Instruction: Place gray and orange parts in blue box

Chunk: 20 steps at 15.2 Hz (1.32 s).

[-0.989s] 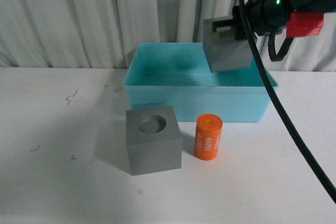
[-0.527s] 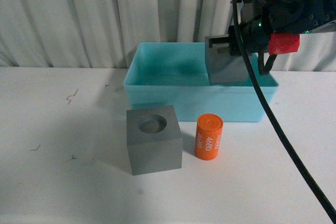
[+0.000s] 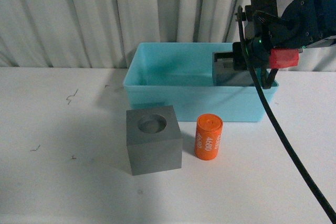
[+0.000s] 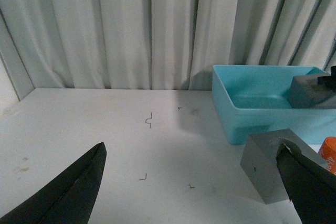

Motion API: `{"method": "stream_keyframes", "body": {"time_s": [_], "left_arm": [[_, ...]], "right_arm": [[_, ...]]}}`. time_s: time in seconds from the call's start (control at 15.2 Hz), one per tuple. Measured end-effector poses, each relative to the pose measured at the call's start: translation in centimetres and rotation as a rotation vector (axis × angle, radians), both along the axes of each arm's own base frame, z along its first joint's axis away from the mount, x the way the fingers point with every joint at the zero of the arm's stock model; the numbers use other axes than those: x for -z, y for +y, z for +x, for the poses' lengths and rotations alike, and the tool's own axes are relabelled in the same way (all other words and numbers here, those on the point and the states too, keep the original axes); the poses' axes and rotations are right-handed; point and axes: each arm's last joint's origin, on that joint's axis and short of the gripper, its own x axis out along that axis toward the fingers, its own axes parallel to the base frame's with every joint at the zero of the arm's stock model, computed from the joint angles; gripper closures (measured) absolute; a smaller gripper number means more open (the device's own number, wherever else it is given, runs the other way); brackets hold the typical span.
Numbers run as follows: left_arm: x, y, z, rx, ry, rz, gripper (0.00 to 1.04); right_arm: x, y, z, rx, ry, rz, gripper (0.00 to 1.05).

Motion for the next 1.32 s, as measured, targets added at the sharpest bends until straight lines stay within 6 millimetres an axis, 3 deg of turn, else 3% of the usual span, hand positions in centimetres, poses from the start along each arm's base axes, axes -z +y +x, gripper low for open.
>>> {"method": "stream_keyframes", "body": {"time_s": [0.26, 0.4, 0.46, 0.53, 0.59, 0.66, 0.73, 0.79, 0.92, 1.12, 1.32], "left_arm": [[0.0, 0.0, 0.0, 0.0, 0.0, 0.0, 0.07], [0.0, 0.0, 0.0, 0.0, 0.0, 0.0, 0.07], [0.0, 0.0, 0.0, 0.0, 0.0, 0.0, 0.07], [0.0, 0.0, 0.0, 0.0, 0.0, 0.0, 0.07], [0.0, 0.0, 0.0, 0.0, 0.0, 0.0, 0.07], [0.0, 0.0, 0.0, 0.0, 0.0, 0.0, 0.07], [0.0, 0.0, 0.0, 0.0, 0.0, 0.0, 0.07], [0.0, 0.0, 0.0, 0.0, 0.0, 0.0, 0.07], [0.0, 0.0, 0.0, 0.0, 0.0, 0.0, 0.07], [0.0, 0.0, 0.0, 0.001, 0.0, 0.0, 0.07], [0.0, 0.0, 0.0, -0.002, 0.001, 0.0, 0.07]], "right_arm": [[-1.2, 0.0, 0.1, -0.004, -0.071, 0.043, 0.32], [-4.3, -1.3, -1.5, 0.012, -0.174, 0.078, 0.07], [-6.6, -2.2, -3.1, 0.02, -0.238, 0.104, 0.06], [-9.7, -3.6, -5.7, 0.022, -0.306, 0.155, 0.07], [-13.4, -5.5, -12.1, -0.018, -0.362, 0.236, 0.07], [-13.1, -5.9, -18.1, -0.028, -0.286, 0.288, 0.07], [-10.5, -5.0, -23.7, -0.064, -0.155, 0.286, 0.07], [-8.6, -4.5, -26.6, -0.105, -0.089, 0.285, 0.07], [-7.5, -4.3, -27.7, -0.123, -0.099, 0.276, 0.08], [-6.8, -4.9, -28.0, -0.065, -0.286, 0.202, 0.18], [-6.7, -7.5, -31.3, -0.021, -0.555, 0.091, 0.53]]}}
